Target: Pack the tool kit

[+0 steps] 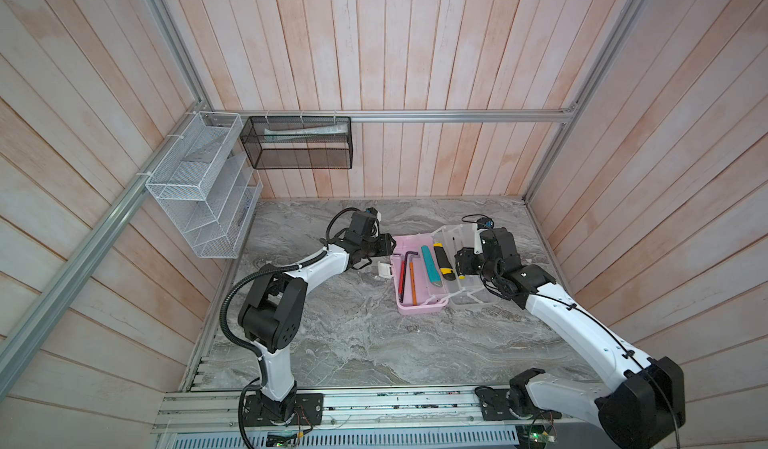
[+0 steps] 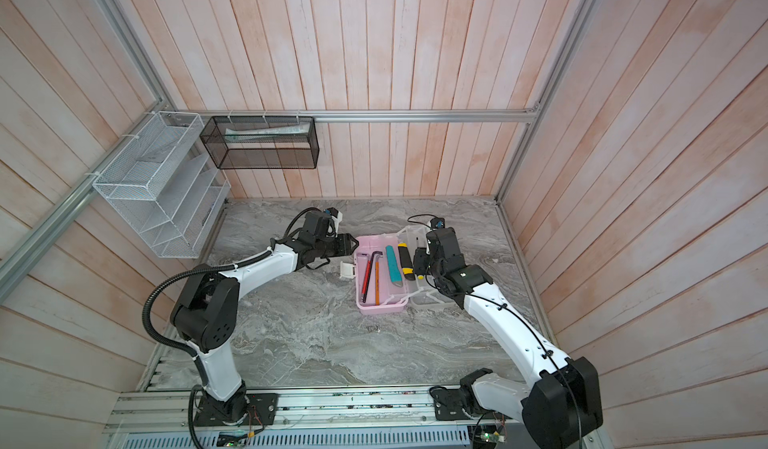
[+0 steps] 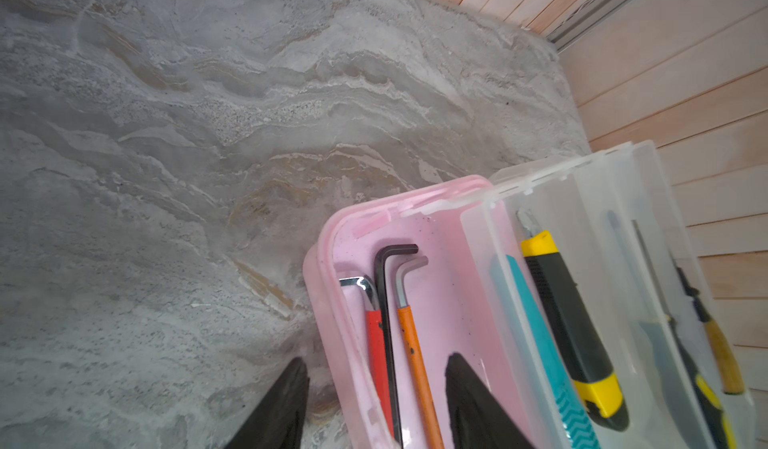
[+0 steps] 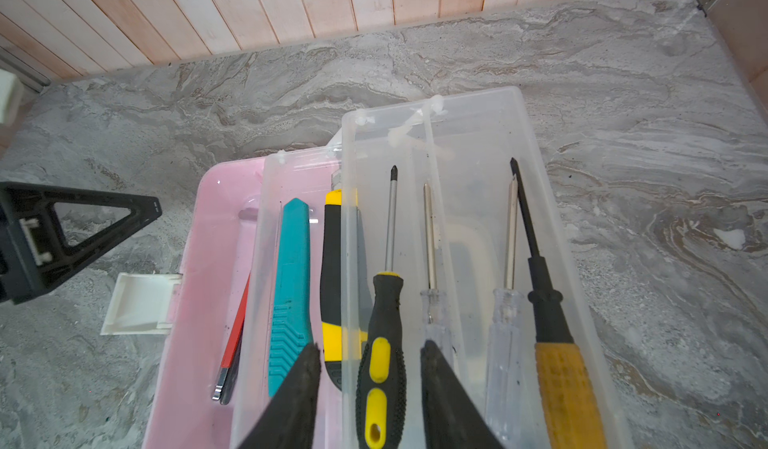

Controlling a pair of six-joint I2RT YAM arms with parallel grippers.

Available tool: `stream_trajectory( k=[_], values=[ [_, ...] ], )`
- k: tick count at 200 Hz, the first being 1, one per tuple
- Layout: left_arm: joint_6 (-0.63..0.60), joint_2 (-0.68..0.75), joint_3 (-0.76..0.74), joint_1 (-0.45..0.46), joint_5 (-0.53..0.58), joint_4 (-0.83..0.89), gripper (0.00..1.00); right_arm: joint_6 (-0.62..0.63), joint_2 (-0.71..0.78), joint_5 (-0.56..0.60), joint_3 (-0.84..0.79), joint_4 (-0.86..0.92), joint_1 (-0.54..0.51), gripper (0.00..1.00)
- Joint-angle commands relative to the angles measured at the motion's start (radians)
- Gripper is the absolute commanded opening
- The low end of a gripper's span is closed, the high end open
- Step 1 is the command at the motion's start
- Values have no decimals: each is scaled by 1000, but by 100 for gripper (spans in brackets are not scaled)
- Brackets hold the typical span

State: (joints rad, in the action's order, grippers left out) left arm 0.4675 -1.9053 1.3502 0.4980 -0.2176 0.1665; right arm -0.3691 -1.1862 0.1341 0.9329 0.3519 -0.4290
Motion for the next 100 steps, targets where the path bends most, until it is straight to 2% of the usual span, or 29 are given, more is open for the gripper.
stream_trajectory(
  k=[1,44,100],
  values=[
    [-57,-43,75,15,60,65,53,15,20,33,-14,-21,8,40],
    [-82,-127,175,41,156,153,52,19,29,25,-27,-30,11,40],
    [-50,-232,274,43,202,234,40,21,54,27,-69,-54,29,40]
  ],
)
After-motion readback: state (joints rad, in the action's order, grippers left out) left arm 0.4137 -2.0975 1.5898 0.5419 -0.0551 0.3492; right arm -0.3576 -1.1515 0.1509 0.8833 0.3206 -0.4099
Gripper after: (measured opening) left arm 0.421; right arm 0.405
